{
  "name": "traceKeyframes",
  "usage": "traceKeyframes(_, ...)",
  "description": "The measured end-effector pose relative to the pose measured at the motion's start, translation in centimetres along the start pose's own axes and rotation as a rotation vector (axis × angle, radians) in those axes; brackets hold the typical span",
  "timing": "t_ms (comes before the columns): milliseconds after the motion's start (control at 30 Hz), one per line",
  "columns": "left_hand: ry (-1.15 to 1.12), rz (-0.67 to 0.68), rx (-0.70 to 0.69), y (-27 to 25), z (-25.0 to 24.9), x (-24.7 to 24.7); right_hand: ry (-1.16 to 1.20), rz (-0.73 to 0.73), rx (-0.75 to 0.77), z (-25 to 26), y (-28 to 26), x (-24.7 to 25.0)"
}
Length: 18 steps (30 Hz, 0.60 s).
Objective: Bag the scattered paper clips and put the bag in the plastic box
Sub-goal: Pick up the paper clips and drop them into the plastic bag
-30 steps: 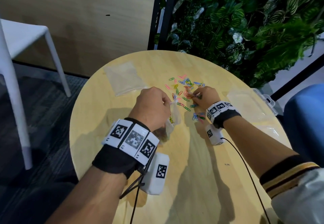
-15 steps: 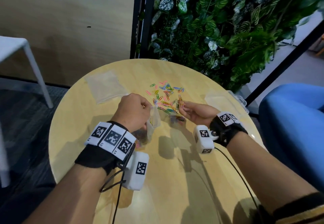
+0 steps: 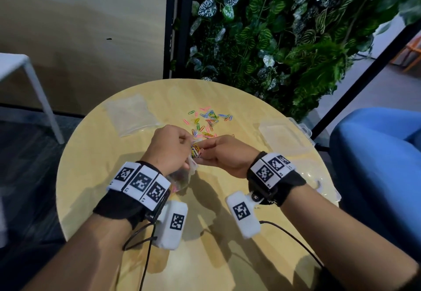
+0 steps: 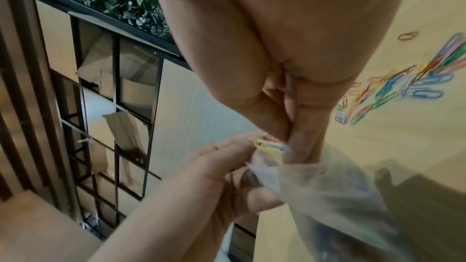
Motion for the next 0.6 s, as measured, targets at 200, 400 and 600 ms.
traceKeyframes(200, -0.055, -0.008, 0.005, -0.2, -0.1, 0.6, -0.858, -0.182, 0.463, 2.4, 0.0, -1.0)
traceKeyframes(400, -0.057, -0.126, -0.003, 0.5, 0.5, 3.7, -0.402, 0.138, 0.393, 5.2, 1.6, -1.7)
traceKeyframes(600, -0.114, -0.252, 0.013, 2.0, 2.2, 6.3, -0.754, -0.423, 0.198, 4.6, 11.4, 8.5)
Point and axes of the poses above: each hand's wrist, its own y-axis towards the middle knuckle, its own x-axis out of the back of the hand, z = x × y, the point moved 6 cm from there along y, towards the middle knuckle, and after that the axes turned 3 degrees about -z, right-handed, at the moved point
